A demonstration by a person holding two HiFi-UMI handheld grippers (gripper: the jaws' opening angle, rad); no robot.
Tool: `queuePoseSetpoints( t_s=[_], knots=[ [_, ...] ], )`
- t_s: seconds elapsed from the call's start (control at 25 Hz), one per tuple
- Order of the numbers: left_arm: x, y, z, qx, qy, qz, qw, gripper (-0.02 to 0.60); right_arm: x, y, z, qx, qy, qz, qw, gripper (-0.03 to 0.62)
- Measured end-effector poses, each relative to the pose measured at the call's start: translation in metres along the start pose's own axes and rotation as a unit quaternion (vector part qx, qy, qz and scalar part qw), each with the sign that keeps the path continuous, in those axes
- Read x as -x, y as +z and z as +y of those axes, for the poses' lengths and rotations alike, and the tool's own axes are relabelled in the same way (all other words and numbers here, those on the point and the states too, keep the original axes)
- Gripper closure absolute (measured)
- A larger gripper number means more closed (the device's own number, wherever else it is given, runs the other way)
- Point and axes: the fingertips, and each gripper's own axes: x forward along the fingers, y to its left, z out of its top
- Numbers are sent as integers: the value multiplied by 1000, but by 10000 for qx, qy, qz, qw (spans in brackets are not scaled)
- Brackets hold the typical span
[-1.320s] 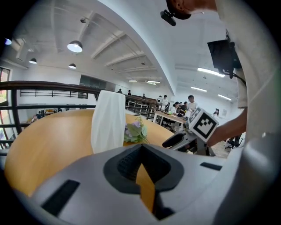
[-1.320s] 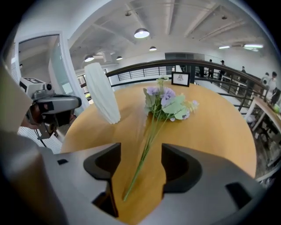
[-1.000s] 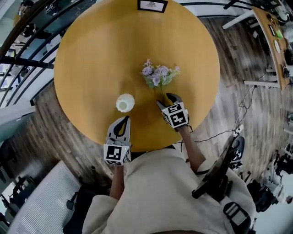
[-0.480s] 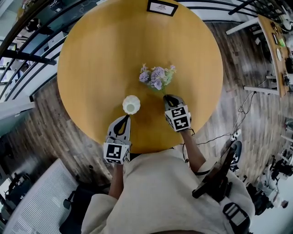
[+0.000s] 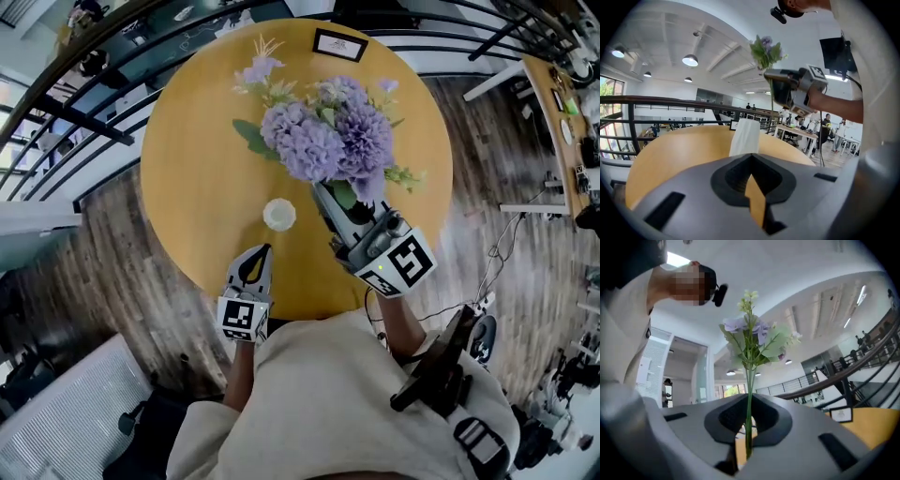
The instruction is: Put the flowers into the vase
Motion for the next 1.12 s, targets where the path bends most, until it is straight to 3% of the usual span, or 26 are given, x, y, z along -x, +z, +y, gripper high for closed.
queuePoseSetpoints(
  t_s=[0.12,0.24,0.52,0.88,1.04,1.12],
  knots=[
    [12,-3,-2,-10,101,-63,9999,575,-11,40,34,-47,518,-673,9964,572],
    [29,-7,10,39,215,-118,9997,575,-33,37,61,1,865,-790,9931,572],
    [34,-7,4,198,529,67,9984,575,-32,-2,40,-118,1078,-486,9929,571],
    [32,-14,2,253,370,210,9988,575,-29,-78,46,-170,1032,126,9944,569],
    [27,-8,-2,170,318,188,9992,575,-17,-107,43,-218,736,576,9954,481],
    [25,-4,-2,115,303,160,9993,575,-14,-121,42,-46,581,862,9946,366]
  ],
)
